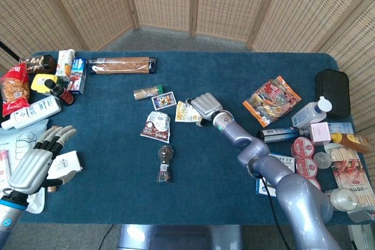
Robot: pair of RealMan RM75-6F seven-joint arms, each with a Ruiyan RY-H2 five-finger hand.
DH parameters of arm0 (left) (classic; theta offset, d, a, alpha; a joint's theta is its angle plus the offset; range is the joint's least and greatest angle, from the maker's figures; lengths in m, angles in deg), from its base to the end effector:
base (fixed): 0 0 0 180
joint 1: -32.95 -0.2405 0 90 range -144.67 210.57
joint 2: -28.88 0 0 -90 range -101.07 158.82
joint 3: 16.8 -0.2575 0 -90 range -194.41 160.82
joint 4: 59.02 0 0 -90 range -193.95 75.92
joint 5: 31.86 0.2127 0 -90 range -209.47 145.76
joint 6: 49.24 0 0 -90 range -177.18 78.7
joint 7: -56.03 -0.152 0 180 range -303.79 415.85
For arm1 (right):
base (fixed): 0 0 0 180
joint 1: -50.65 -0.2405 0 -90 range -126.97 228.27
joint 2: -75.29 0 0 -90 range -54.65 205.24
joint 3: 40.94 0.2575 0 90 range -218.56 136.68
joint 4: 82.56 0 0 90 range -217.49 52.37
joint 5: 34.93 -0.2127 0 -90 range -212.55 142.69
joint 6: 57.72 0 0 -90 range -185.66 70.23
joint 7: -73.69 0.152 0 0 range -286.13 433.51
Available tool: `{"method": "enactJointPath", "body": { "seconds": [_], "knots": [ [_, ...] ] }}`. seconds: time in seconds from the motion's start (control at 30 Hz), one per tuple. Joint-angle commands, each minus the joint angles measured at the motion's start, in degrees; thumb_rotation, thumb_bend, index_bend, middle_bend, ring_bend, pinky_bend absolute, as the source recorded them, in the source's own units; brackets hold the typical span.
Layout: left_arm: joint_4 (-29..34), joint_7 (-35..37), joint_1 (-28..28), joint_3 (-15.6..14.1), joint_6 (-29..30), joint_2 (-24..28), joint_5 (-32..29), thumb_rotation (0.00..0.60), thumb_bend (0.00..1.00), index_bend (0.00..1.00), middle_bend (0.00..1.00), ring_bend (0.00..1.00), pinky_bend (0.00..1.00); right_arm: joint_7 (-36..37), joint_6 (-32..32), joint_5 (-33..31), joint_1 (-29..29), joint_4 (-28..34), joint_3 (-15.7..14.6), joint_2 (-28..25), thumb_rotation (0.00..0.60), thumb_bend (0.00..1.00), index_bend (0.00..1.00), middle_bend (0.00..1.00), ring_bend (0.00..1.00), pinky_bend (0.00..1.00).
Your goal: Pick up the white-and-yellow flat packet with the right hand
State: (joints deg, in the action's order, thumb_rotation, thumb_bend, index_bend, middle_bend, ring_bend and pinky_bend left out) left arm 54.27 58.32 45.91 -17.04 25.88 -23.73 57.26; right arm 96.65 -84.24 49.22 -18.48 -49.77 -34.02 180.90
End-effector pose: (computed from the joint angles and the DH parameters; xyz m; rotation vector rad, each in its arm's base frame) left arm -0.2289 0.2024 0.1528 -1.6068 -1.1139 -1.0341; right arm -0.0903 -0.4870 -0.0758 2.1320 -0.8592 0.7353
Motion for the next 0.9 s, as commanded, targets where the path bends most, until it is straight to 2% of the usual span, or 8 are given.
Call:
{"method": "enactJointPath", "body": {
  "seconds": [0.03, 0.2, 0.37, 0.6, 0.9],
  "knots": [
    [-0.14, 0.19, -0.02, -0.04, -0.01, -0.04, 0.06, 0.600, 0.30, 0.00, 0.00, 0.00, 0.00, 1.06, -1.44, 0.34, 0.89, 1.83, -0.27, -1.80, 0.600, 0.33, 0.64, 0.90, 0.97, 1.00],
    [-0.40, 0.46, 0.06, -0.20, -0.19, -0.27, 0.44, 0.600, 0.30, 0.00, 0.00, 0.00, 0.00, 1.00, -4.41, -0.35, 2.26, 8.07, 0.67, -6.62, 0.600, 0.33, 0.64, 0.90, 0.97, 1.00],
    [-0.24, 0.43, 0.06, -0.44, 0.04, -0.35, 1.55, 0.600, 0.30, 0.00, 0.00, 0.00, 0.00, -2.54, -6.21, -2.77, 3.24, 17.77, 2.97, -13.73, 0.600, 0.33, 0.63, 0.89, 0.97, 1.00],
    [-0.14, 0.85, -0.88, -1.39, 1.48, -0.19, 3.62, 0.600, 0.30, 0.00, 0.00, 0.00, 0.00, -10.74, -7.72, -9.26, 4.47, 32.72, 7.38, -23.98, 0.600, 0.32, 0.63, 0.89, 0.97, 1.00],
    [0.58, 0.55, -2.22, -2.63, 3.26, 0.34, 5.94, 0.600, 0.30, 0.00, 0.00, 0.00, 0.00, -19.92, -9.13, -18.29, 3.86, 46.94, 12.25, -33.66, 0.600, 0.32, 0.63, 0.89, 0.97, 1.00]
  ]
}}
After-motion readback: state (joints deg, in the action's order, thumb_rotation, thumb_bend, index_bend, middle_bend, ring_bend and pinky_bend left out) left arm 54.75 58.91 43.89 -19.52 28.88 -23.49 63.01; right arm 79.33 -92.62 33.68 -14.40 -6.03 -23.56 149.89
